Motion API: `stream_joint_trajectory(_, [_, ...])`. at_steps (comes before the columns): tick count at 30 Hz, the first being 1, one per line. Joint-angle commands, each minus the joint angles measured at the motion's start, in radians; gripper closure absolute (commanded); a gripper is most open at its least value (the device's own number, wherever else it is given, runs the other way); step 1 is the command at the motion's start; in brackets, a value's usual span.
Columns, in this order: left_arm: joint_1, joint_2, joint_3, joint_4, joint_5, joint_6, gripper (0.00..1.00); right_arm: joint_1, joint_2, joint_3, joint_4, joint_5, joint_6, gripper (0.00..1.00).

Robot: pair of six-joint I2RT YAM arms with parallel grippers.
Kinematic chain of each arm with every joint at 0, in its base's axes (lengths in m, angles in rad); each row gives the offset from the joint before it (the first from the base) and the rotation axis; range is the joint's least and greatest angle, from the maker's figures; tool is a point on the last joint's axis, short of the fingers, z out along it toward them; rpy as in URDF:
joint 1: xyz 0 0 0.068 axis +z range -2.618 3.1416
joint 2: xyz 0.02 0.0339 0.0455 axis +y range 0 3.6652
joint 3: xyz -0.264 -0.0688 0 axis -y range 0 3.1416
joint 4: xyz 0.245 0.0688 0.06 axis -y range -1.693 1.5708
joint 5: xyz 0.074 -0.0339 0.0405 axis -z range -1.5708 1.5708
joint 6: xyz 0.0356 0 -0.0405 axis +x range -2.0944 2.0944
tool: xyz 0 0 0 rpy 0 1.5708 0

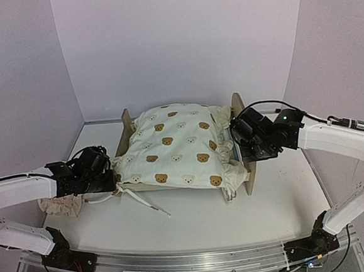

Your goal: Set up the pet bed

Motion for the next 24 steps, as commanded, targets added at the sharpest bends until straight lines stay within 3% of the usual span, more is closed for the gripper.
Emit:
stream_joint_trajectory(1, [-0.008, -0.062, 0.005, -0.025, 0.032, -0.012, 0.59, 0.034, 0.069, 0.001, 0.014, -0.099, -0.106, 1.0])
stream_joint_trajectory(8, [-0.008, -0.137, 0.068, -0.1, 0.031, 0.03, 0.28, 0.035, 0.08, 0.023, 0.014, -0.069, -0.146, 0.99])
stream_joint_trajectory(13, [-0.008, -0.176, 0.145, -0.16, -0.019, 0.038, 0.01, 0.035, 0.065, 0.029, 0.014, -0.07, -0.168, 0.85])
stream_joint_trajectory(16, [-0.008, -0.193, 0.192, -0.155, 0.001, 0.067, 0.0, 0.035, 0.045, 0.034, 0.014, -0.073, -0.191, 0.67])
stream_joint_trajectory(20, [-0.008, -0.196, 0.231, -0.08, 0.133, 0.161, 0.04, 0.035, -0.017, 0.035, 0.013, -0.099, -0.257, 0.39])
stream_joint_trajectory(24, [-0.008, -0.162, 0.262, 0.013, 0.331, 0.233, 0.11, 0.035, -0.121, 0.025, 0.007, -0.164, -0.32, 0.27])
